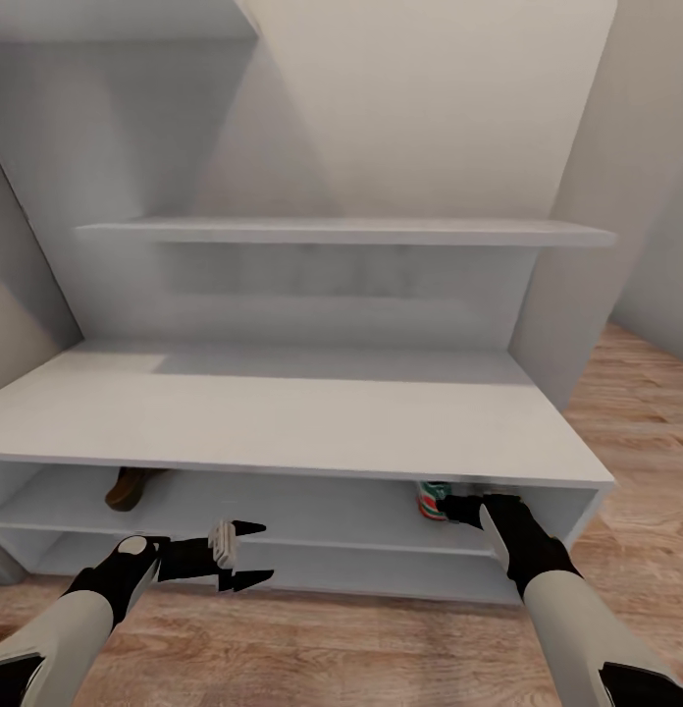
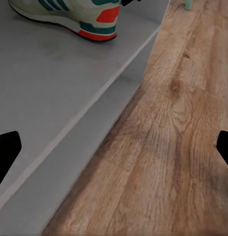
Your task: Pick up the two gym shoes and the two sandals from the corridor floor and place them onto the hallstand (shoe rack) in the corridor, making sure they are on the rack and not on the floor. Arrange them so the two gym shoes are next to each other and the two sandals are next to each other.
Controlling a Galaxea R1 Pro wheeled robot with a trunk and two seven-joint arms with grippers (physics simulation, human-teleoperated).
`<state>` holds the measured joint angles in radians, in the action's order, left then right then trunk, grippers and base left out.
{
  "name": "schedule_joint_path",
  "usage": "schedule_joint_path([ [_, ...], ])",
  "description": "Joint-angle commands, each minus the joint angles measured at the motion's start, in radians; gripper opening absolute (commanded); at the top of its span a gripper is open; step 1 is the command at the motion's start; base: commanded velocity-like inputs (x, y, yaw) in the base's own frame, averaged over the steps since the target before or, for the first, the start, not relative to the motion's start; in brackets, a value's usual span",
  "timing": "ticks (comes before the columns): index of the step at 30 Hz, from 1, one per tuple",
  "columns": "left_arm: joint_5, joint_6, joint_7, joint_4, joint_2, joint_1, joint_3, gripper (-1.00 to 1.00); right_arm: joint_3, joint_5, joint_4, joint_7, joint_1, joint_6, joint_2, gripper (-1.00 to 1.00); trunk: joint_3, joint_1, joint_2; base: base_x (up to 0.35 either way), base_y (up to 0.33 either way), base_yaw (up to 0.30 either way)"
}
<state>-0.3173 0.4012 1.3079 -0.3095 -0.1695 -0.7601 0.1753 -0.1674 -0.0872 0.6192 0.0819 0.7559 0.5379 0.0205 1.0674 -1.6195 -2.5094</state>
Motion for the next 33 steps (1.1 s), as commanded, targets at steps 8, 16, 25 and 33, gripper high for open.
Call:
schedule_joint_path([
  [8, -0.009, 0.005, 0.004, 0.0, 0.001, -0.001, 0.009, 1.0, -0.004, -0.009, 0.002, 0.009, 0.0, 0.005, -0.001, 1.0, 0.001, 0.001, 0.0, -0.302, 0.0, 0.0],
  [16, -0.008, 0.005, 0.004, 0.0, 0.001, -0.001, 0.009, 1.0, -0.004, -0.009, 0.002, 0.009, 0.0, 0.005, -0.001, 1.0, 0.001, 0.001, 0.0, -0.319, 0.0, 0.0],
  [25, -0.008, 0.005, 0.003, 0.0, 0.001, -0.001, 0.009, 1.0, -0.003, -0.009, 0.002, 0.01, 0.0, 0.004, -0.001, 1.0, 0.001, 0.001, 0.0, -0.234, 0.0, 0.0],
  [33, -0.008, 0.005, 0.003, 0.0, 0.001, -0.001, 0.009, 1.0, -0.002, -0.009, 0.002, 0.01, -0.001, 0.004, -0.001, 1.0, 0.001, 0.001, 0.0, -0.034, 0.0, 0.0],
])
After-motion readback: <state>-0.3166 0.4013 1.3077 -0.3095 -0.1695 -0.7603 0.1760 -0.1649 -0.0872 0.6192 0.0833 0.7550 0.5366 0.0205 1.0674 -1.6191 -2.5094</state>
